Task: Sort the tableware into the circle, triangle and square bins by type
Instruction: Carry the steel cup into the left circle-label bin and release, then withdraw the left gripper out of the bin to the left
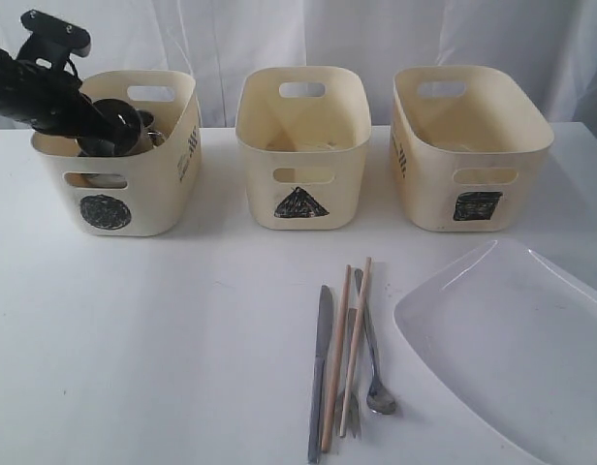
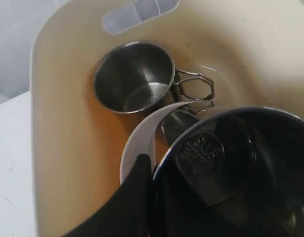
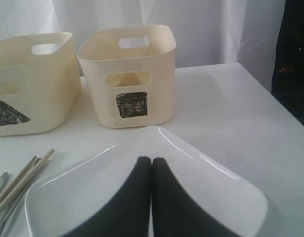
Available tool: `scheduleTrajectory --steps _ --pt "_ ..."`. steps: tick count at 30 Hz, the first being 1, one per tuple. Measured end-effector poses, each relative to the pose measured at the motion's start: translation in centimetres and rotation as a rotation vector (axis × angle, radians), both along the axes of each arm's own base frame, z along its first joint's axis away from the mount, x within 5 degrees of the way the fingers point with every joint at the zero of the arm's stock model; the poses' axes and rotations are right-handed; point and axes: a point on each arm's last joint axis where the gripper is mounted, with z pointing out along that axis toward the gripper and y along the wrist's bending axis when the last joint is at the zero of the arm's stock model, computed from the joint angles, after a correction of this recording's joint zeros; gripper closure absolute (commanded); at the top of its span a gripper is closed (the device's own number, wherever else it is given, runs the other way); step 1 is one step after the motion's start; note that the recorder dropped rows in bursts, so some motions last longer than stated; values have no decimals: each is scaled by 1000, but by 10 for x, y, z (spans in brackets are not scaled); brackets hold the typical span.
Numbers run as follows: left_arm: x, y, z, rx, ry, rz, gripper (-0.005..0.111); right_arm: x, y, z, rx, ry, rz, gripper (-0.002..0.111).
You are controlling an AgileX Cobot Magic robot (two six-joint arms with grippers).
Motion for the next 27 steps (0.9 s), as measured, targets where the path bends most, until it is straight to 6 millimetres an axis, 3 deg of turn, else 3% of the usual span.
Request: scheduleTrajectory --steps 8,14,16,21,27 --pt "3 -1 4 2 16 -12 103 0 0 0 0 0 0 108" --pt "2 -1 3 2 31 -16 69 0 0 0 0 0 0 108" --pt "2 -1 3 2 31 -16 63 0 0 0 0 0 0 108" --pt "0 -2 6 -11 42 -10 65 0 0 0 0 0 0 108" --pt "-18 -1 40 -28 29 -21 70 0 0 0 0 0 0 108"
